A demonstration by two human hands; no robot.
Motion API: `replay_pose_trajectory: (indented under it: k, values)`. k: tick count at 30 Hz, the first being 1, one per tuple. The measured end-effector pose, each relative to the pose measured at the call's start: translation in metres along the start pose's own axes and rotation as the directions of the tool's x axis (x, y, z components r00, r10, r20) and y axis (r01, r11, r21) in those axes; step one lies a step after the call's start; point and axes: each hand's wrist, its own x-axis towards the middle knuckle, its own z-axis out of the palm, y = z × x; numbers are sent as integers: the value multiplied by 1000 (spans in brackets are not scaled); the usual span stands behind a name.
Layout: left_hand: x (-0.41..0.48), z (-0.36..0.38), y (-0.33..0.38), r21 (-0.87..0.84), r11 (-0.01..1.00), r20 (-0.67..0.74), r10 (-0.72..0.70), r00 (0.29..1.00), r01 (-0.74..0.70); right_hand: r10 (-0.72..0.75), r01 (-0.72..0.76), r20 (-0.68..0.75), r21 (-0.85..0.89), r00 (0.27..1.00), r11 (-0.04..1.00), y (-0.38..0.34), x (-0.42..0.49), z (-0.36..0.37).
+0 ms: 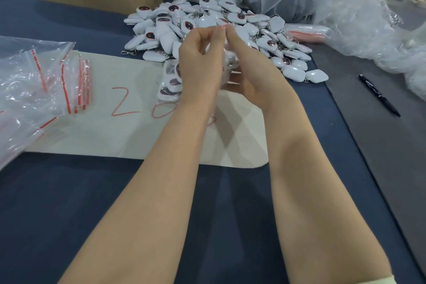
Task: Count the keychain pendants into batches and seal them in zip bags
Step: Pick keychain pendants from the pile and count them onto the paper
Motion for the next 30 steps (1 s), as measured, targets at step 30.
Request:
replay_pose_trajectory:
  k: [30]
  values:
    - [1,-29,-24,262,903,630,-427,649,340,-138,235,-427,183,894,955,16,12,-37]
